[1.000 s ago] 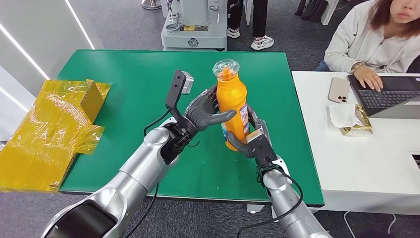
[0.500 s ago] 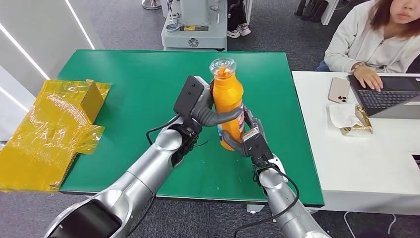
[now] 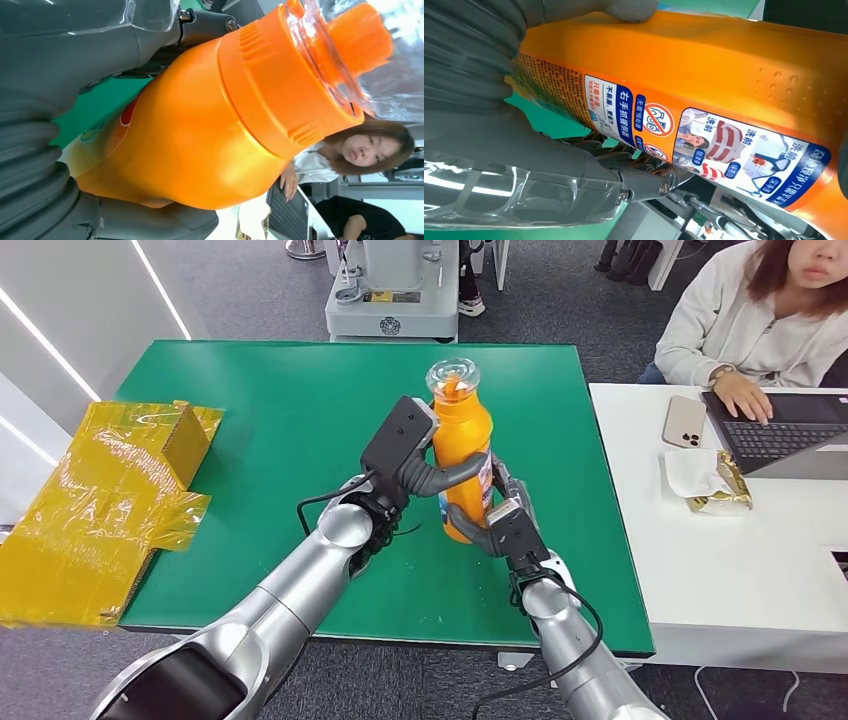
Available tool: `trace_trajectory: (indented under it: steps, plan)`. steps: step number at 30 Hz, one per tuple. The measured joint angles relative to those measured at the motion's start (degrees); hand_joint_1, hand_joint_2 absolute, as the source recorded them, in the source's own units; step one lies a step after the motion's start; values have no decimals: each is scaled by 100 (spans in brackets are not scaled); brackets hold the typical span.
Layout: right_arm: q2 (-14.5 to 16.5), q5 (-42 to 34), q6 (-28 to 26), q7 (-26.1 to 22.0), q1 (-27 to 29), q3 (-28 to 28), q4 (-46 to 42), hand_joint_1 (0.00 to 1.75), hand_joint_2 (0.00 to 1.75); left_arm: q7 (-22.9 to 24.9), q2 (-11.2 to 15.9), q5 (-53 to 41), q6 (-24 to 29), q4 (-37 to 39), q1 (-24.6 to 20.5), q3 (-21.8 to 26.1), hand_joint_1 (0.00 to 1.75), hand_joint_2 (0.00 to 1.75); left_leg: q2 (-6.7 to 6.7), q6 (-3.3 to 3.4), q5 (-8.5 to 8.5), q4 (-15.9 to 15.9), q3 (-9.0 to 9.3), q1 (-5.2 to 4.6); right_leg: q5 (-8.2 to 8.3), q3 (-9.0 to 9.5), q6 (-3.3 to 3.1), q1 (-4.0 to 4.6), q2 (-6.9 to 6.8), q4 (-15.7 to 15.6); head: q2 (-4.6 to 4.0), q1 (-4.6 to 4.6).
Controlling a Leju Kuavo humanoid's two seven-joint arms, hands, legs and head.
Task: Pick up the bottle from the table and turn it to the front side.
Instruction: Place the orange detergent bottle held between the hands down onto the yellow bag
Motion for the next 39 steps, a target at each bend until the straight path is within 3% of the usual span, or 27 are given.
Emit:
trace_trajectory:
  steps: [12, 16, 23, 32, 39]
  plan:
    - [17, 6, -25, -83, 47, 38, 186, 175, 175, 491, 65, 830, -1105, 160, -14, 243, 175, 175, 0, 0, 0, 0, 0, 0, 0, 0, 0, 0, 0, 0, 0, -1]
    - [28, 6, -24, -107, 46, 55, 220, 0, 175, 512, 63, 910, -1244, 204, -13, 301, 175, 175, 0, 0, 0, 0, 0, 0, 0, 0, 0, 0, 0, 0, 0, 0]
    - [46, -97, -4, -104, 140, 96, 142, 0, 175, 228, 79, 846, -1166, 232, 0, 304, 175, 175, 0, 0, 0, 0, 0, 0, 0, 0, 0, 0, 0, 0, 0, 0]
    - [-132, -114, 125, -2, 868, 92, -839, 0, 175, -220, 495, 383, -588, 210, 1, 320, 175, 175, 1, 0, 0, -2, 0, 1, -1, -2, 0, 1, 0, 0, 0, 0]
    - [-283, -101, 166, 0, 1379, 102, -1565, 0, 175, -579, 765, -814, 313, -46, 62, 323, 175, 175, 1, 0, 0, -2, -1, 0, -1, -1, 1, 0, 0, 0, 0, 1]
